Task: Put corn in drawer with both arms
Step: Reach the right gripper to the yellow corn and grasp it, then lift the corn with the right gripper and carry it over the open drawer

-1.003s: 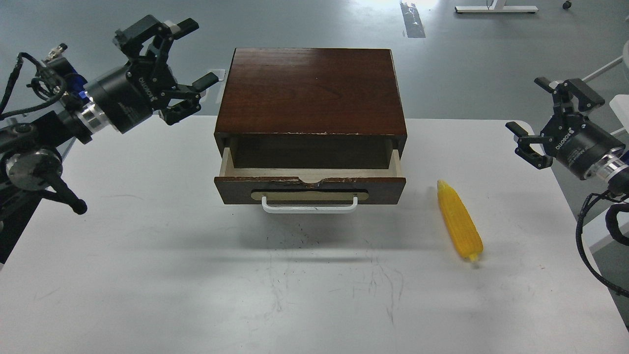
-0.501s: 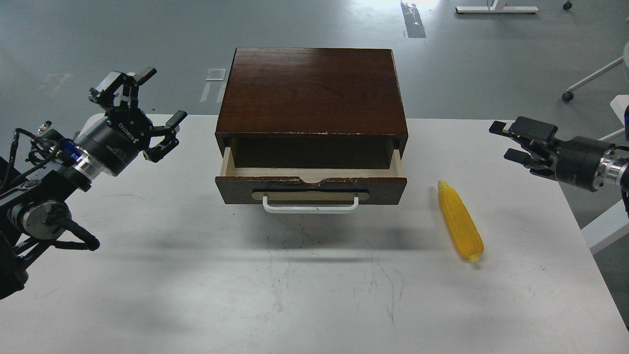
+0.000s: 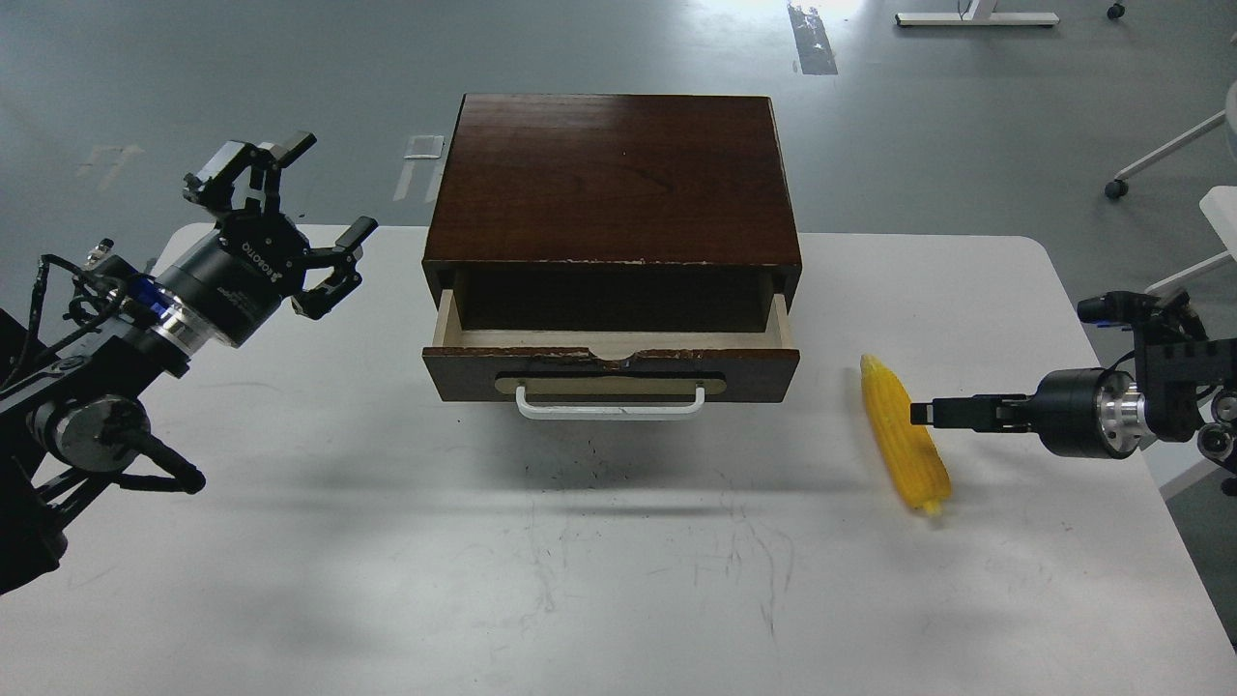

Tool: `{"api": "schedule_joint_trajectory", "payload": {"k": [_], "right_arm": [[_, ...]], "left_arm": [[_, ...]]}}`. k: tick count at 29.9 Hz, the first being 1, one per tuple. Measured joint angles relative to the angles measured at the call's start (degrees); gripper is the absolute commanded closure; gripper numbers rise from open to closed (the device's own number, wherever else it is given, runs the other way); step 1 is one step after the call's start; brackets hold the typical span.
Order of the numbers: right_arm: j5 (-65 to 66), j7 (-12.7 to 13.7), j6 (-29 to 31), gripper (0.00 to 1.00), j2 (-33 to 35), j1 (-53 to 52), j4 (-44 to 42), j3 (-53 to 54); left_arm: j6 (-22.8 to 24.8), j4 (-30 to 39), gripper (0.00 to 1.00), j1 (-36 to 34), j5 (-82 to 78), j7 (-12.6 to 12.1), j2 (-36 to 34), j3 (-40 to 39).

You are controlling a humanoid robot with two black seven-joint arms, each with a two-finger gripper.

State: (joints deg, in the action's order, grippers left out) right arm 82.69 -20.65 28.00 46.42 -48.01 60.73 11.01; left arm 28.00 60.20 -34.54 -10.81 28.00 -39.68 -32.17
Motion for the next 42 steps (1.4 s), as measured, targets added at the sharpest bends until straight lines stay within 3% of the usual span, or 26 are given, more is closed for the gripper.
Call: {"api": "schedule_joint_trajectory", "payload": {"k": [14,16,19,21,23,28,33,42], "right_arm": [[0.11,0.08,-0.01,0.00,-6.40,-1.15,-4.53,-4.02],[0.10,0.08,-0.01,0.05,-6.88,-1.15,-5.48,-4.18],[0.11,0.09,0.00,0.22,-7.32,-1.15,-6.27,-5.41],[0.10,0.07,-0.01,0.44,-7.41,-1.26,-6.38,-5.93],[0.11,0.03,-0.01,0.56,-7.41,-1.29,-6.45,-6.16],[0.11,-1.72,-0.75,0.73,-7.38,-1.37,-6.42,-6.50],[0.11,-3.31,-1.87,0.80,-7.09,-1.44,-6.47,-6.62],[-0.22,-3.46,-2.55,0.79,-3.26,-8.55,-4.68,-6.12]], "left_arm": [[0.00,0.06,0.01,-0.01,-1.54,0.00,-0.04,-0.08],[0.00,0.07,0.01,0.00,-1.56,0.00,-0.04,-0.08],[0.00,0.09,0.01,-0.01,-1.57,0.00,-0.05,-0.08],[0.00,0.12,0.01,-0.01,-1.58,0.00,-0.05,-0.08],[0.00,0.12,0.01,-0.01,-1.58,0.00,-0.06,-0.08],[0.00,0.14,0.01,-0.01,-1.58,0.00,-0.08,-0.07],[0.00,0.19,0.01,-0.08,-1.65,0.00,-0.35,-0.02],[0.00,0.19,0.01,-0.19,-1.67,0.00,-0.40,-0.07]]}}
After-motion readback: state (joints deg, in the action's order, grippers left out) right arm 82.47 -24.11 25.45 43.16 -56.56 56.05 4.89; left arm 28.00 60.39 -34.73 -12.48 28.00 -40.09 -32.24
